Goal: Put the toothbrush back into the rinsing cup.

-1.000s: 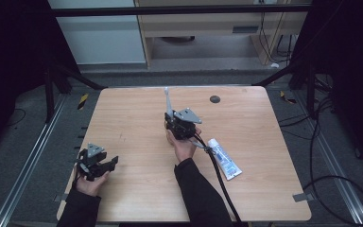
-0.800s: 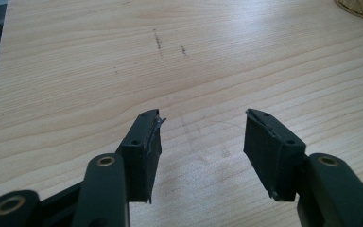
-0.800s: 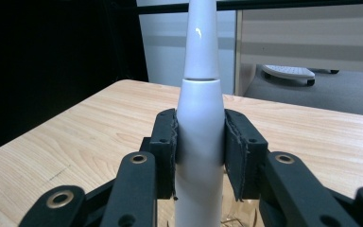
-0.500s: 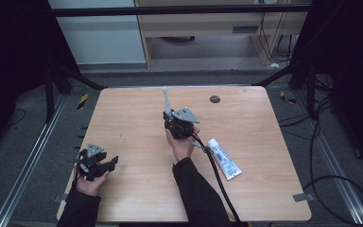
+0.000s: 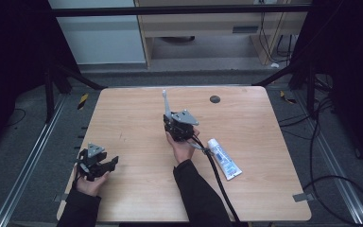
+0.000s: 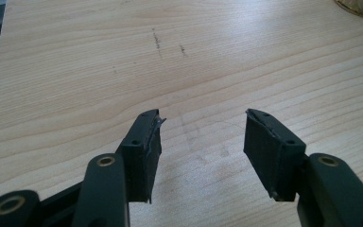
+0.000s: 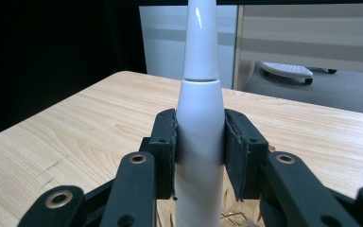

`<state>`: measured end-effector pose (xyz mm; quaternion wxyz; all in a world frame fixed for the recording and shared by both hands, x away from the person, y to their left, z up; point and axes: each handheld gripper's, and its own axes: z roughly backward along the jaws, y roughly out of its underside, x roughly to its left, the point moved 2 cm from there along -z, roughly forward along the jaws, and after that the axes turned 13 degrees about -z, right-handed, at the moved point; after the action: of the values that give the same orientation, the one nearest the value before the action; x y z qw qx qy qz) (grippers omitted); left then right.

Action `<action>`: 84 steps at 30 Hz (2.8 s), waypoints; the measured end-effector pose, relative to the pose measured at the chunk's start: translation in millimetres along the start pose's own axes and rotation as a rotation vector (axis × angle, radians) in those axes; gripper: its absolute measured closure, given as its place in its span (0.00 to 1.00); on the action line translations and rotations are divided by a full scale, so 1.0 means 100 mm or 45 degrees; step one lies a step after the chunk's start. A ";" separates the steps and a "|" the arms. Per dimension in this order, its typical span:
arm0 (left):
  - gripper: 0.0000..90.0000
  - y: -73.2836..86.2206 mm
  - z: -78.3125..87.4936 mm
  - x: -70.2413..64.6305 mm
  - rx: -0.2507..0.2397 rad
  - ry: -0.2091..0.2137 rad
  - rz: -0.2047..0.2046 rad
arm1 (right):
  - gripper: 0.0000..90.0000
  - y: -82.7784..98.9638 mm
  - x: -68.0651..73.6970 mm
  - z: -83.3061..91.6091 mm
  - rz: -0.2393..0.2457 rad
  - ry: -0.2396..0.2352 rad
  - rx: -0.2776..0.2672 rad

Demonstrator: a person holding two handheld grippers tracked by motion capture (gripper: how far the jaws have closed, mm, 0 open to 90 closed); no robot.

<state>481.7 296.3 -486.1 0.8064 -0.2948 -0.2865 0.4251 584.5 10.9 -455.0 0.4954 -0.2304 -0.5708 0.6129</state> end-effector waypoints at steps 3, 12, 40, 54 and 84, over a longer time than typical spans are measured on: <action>0.51 0.00 0.00 0.00 0.001 0.000 0.001 | 0.73 -0.01 0.01 0.02 0.005 -0.009 0.011; 0.51 0.00 0.00 0.00 0.002 0.001 -0.002 | 0.71 -0.08 0.04 0.12 0.032 -0.030 0.016; 0.50 0.01 0.00 0.00 0.006 0.002 0.010 | 0.53 -0.46 -0.31 0.84 0.094 -0.022 0.076; 0.50 0.01 0.00 0.01 0.014 0.011 0.019 | 0.46 -0.47 -0.84 1.40 0.122 0.033 0.172; 0.56 0.01 0.00 0.00 0.026 0.018 0.020 | 0.65 0.09 -1.58 1.91 0.150 0.151 0.465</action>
<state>481.6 296.7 -486.7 0.8080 -0.2916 -0.2742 0.4323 483.6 -215.7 -461.6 0.5248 -0.2054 -0.4057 0.7195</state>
